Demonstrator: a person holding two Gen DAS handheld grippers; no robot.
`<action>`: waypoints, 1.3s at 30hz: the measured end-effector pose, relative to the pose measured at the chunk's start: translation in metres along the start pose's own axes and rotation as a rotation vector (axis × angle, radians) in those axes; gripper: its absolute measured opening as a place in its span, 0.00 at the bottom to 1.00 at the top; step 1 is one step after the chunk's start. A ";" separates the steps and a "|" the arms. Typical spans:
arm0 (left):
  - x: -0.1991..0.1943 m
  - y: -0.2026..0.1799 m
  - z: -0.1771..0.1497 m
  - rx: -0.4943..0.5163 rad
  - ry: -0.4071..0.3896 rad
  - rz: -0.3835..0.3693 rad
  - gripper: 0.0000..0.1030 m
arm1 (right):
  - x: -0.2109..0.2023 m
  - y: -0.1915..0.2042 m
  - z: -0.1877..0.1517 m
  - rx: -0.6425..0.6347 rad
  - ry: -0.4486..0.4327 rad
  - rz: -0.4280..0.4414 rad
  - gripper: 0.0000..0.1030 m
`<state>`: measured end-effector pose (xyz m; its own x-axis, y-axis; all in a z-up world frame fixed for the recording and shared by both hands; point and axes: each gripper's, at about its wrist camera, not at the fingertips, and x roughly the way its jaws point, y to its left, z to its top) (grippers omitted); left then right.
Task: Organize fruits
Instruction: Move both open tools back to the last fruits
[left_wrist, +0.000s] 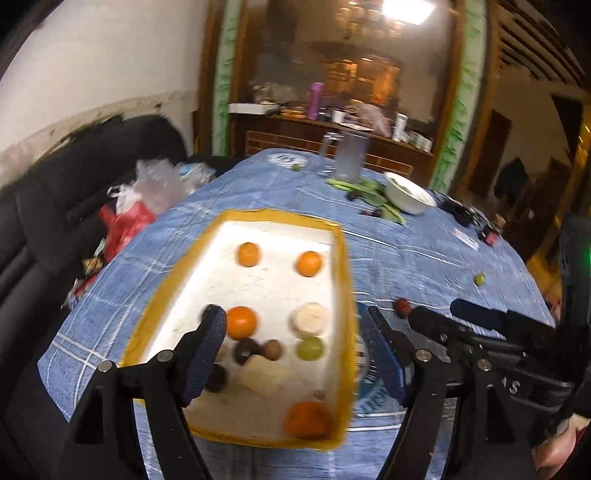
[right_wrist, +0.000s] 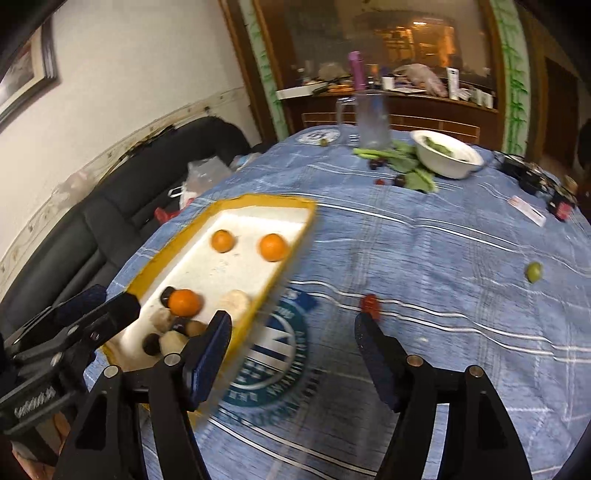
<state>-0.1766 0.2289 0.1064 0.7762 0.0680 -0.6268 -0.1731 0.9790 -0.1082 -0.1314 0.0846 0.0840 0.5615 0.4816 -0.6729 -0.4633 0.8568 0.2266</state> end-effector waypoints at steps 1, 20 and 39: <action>-0.001 -0.006 0.000 0.013 0.002 -0.006 0.74 | -0.004 -0.008 -0.002 0.014 -0.005 -0.009 0.74; 0.008 -0.084 -0.015 0.175 0.085 -0.018 0.75 | -0.058 -0.112 -0.031 0.176 -0.066 -0.103 0.78; 0.047 -0.115 -0.028 0.220 0.204 -0.038 0.76 | -0.061 -0.168 -0.045 0.257 -0.041 -0.157 0.80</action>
<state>-0.1368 0.1142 0.0680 0.6380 0.0122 -0.7700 0.0067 0.9997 0.0213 -0.1189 -0.0969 0.0550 0.6420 0.3424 -0.6860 -0.1832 0.9373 0.2965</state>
